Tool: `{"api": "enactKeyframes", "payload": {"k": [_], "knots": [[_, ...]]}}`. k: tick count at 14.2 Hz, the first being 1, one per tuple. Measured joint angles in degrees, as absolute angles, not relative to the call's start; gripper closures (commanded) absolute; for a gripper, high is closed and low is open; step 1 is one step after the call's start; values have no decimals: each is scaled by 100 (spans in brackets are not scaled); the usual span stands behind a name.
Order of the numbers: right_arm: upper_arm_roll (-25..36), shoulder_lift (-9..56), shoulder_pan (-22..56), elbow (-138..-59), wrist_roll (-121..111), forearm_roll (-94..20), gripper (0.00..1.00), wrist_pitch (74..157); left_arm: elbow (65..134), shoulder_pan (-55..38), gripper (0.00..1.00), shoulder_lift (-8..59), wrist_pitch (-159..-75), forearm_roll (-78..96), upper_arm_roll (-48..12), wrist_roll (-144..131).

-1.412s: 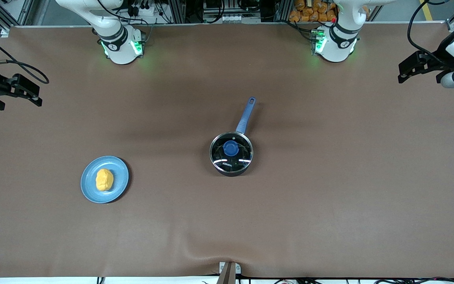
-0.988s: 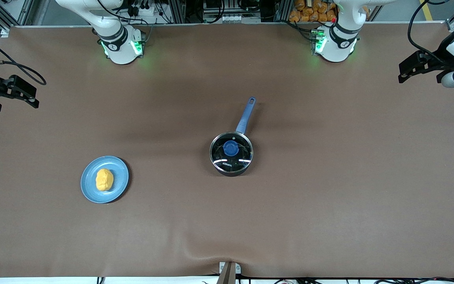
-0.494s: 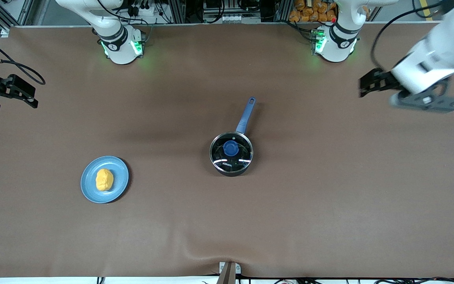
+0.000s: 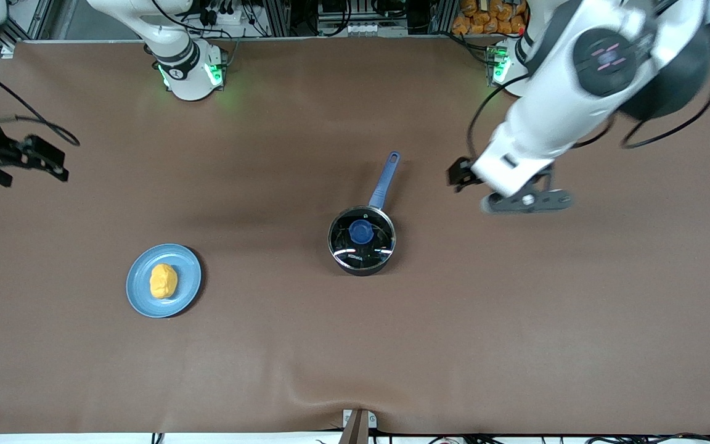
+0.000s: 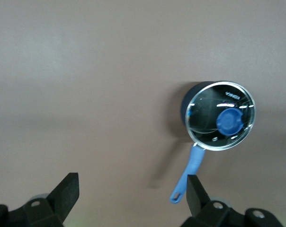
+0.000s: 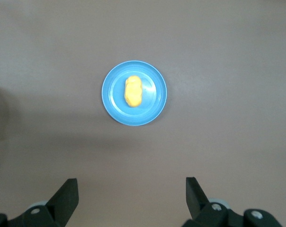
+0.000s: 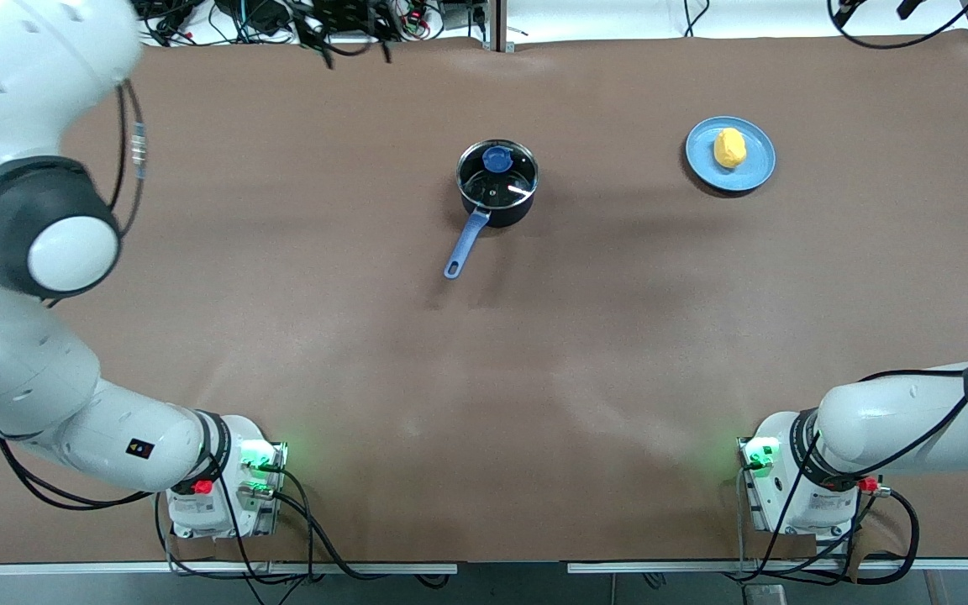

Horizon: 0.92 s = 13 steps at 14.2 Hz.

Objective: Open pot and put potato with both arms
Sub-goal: 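Reach the left gripper to the lid knob while the right gripper reaches the potato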

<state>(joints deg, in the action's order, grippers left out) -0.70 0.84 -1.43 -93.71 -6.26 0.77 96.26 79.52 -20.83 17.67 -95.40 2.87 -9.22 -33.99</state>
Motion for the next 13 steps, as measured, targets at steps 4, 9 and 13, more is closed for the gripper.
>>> {"api": "enactKeyframes", "payload": {"k": [4, 9, 13], "knots": [[-60, 510, -275, -9932, -626, 24, 0, 10571, 7787, -2607, 0, 2453, -10509, 287, -895, -4856], [-48, 1524, -412, -10066, -620, -58, 0, 11057, 7717, -3044, 0, 3016, -10981, 287, -867, -5737], [-69, 2181, -405, -10073, -584, -232, 0, 11509, 7681, -3795, 0, 3377, -11450, 287, -333, -6629]]}}
